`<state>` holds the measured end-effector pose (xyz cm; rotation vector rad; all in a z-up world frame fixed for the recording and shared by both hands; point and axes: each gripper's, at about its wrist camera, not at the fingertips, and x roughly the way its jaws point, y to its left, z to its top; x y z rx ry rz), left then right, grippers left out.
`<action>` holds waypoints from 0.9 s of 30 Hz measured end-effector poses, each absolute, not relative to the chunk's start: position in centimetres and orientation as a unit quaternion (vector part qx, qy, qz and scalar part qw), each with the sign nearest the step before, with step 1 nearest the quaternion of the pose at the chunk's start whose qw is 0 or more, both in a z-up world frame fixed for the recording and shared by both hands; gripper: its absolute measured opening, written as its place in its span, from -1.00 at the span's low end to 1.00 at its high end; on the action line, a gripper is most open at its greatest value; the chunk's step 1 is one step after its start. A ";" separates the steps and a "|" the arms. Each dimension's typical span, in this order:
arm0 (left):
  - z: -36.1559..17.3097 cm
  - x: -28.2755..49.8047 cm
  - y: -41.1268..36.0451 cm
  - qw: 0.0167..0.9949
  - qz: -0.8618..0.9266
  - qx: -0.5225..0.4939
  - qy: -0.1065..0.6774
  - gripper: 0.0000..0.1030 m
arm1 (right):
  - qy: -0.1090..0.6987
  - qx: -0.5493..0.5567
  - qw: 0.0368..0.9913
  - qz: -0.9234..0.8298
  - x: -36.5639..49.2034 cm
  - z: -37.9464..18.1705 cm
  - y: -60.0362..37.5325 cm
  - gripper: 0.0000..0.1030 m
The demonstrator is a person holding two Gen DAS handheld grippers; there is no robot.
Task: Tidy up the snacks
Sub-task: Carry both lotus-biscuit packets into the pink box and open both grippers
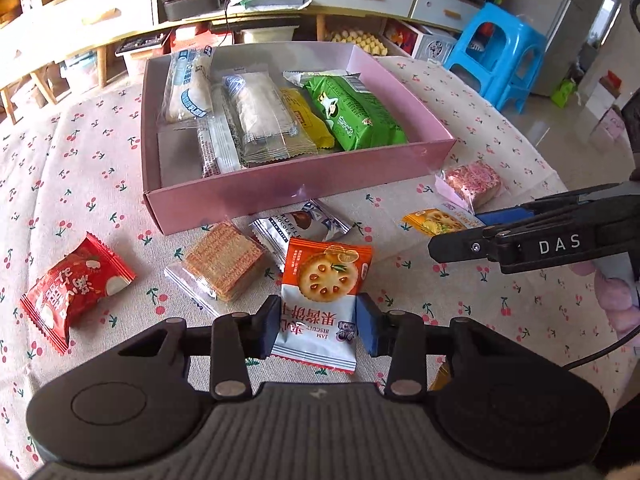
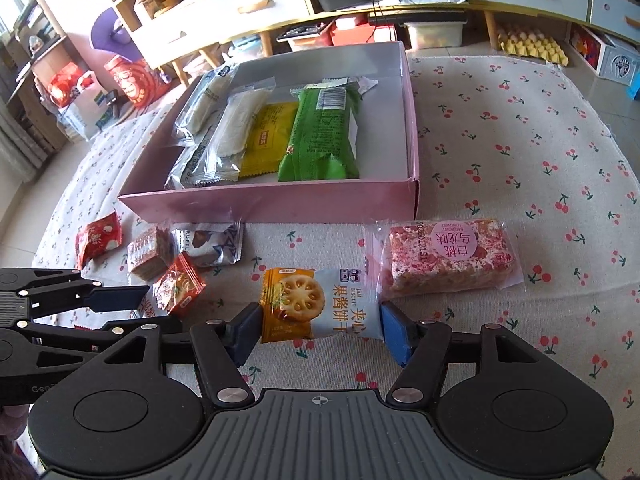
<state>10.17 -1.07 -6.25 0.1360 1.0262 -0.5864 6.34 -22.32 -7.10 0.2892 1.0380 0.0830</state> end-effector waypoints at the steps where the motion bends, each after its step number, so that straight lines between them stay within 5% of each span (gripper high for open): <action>1: -6.1 10.3 -0.9 0.828 -0.276 0.055 0.485 -0.28 | 0.496 0.149 0.855 0.040 6.4 -7.1 -22.5 0.24; 27: -2.9 16.0 2.6 0.884 -0.158 -0.117 0.424 -0.28 | 0.424 0.331 0.842 0.040 10.7 -3.2 -23.1 0.24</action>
